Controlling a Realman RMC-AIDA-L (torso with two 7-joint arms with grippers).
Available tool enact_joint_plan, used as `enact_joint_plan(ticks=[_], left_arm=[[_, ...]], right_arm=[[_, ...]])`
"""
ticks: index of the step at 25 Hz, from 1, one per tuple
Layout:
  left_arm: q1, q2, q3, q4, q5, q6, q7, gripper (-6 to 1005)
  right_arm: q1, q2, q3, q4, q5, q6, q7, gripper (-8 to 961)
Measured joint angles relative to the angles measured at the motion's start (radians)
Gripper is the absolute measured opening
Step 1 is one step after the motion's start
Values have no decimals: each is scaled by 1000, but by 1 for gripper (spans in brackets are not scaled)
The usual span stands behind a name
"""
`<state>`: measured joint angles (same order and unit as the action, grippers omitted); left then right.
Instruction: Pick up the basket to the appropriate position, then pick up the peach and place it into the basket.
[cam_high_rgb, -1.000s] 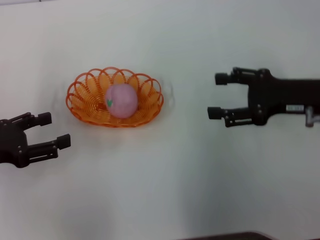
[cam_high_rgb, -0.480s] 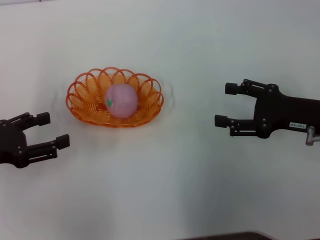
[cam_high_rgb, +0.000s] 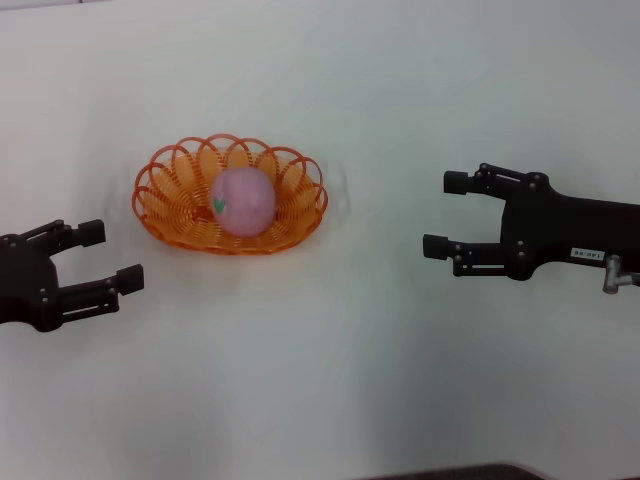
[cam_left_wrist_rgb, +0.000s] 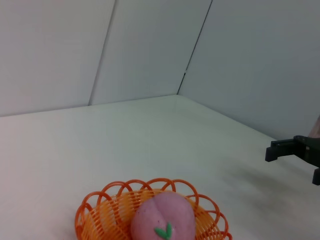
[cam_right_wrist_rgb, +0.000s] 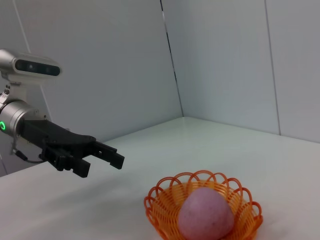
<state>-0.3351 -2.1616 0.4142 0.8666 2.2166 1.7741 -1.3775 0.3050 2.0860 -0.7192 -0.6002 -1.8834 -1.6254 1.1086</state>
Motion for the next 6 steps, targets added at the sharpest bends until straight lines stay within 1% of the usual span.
enact_joint_plan(ticks=[6], left_arm=[[-3,0,-1,0,0,6,-1,875]], right_arm=[[2,0,-4,4,0,5,-4,931]])
